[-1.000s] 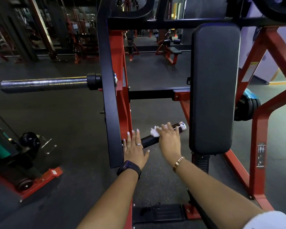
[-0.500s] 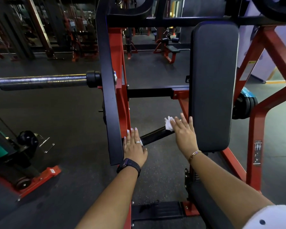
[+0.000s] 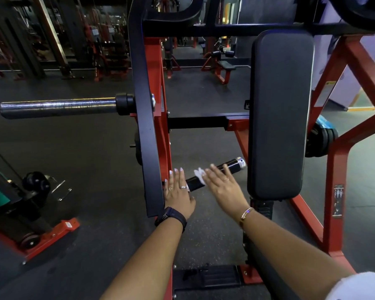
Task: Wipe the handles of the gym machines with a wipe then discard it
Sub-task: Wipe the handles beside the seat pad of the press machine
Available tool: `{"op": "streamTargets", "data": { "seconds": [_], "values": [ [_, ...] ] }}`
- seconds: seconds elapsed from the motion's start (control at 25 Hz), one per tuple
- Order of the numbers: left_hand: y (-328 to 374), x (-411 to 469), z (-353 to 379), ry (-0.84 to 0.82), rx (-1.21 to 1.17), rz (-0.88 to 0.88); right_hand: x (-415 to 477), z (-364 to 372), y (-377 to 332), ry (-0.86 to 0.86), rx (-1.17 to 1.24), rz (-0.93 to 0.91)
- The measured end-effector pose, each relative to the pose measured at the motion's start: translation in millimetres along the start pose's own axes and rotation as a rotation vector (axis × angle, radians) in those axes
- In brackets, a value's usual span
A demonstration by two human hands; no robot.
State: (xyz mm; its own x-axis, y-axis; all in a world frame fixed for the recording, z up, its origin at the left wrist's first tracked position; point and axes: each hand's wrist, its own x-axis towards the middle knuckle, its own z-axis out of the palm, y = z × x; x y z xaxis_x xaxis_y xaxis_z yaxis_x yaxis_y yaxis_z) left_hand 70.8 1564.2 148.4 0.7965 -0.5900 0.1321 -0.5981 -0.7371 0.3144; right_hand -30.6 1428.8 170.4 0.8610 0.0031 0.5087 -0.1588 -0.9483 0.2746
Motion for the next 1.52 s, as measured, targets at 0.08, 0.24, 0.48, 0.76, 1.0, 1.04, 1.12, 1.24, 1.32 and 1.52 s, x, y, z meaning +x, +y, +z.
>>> {"op": "streamTargets", "data": {
  "seconds": [0.08,0.24,0.48,0.76,1.0,1.04,1.12,1.24,1.32,1.52],
  "values": [
    [0,0,-1,-0.009,0.013,0.003,13,-4,20,-0.058,-0.046,0.172],
    [1,0,-4,-0.052,0.038,0.001,59,-10,3,-0.326,0.036,0.462],
    [0,1,-6,-0.091,0.076,-0.022,95,-2,-33,-0.638,0.273,0.051],
    [0,1,-5,-0.085,0.033,-0.006,109,-2,-16,-0.725,0.152,0.236],
    [0,1,-4,-0.082,0.041,-0.001,110,0,-10,-0.755,0.356,0.082],
    [0,1,-4,-0.080,0.036,0.009,108,0,2,-0.742,0.326,0.092],
    [-1,-1,-4,-0.067,0.039,0.022,103,-2,33,-0.718,0.250,0.165],
    [-2,-1,-3,-0.059,0.055,0.023,91,-6,72,-0.708,0.137,0.320],
    [-2,-1,-3,-0.067,0.053,0.022,82,-3,74,-0.650,0.057,0.381],
    [0,-1,-2,-0.075,0.088,0.010,69,12,11,-0.458,0.040,0.326]
  ]
}}
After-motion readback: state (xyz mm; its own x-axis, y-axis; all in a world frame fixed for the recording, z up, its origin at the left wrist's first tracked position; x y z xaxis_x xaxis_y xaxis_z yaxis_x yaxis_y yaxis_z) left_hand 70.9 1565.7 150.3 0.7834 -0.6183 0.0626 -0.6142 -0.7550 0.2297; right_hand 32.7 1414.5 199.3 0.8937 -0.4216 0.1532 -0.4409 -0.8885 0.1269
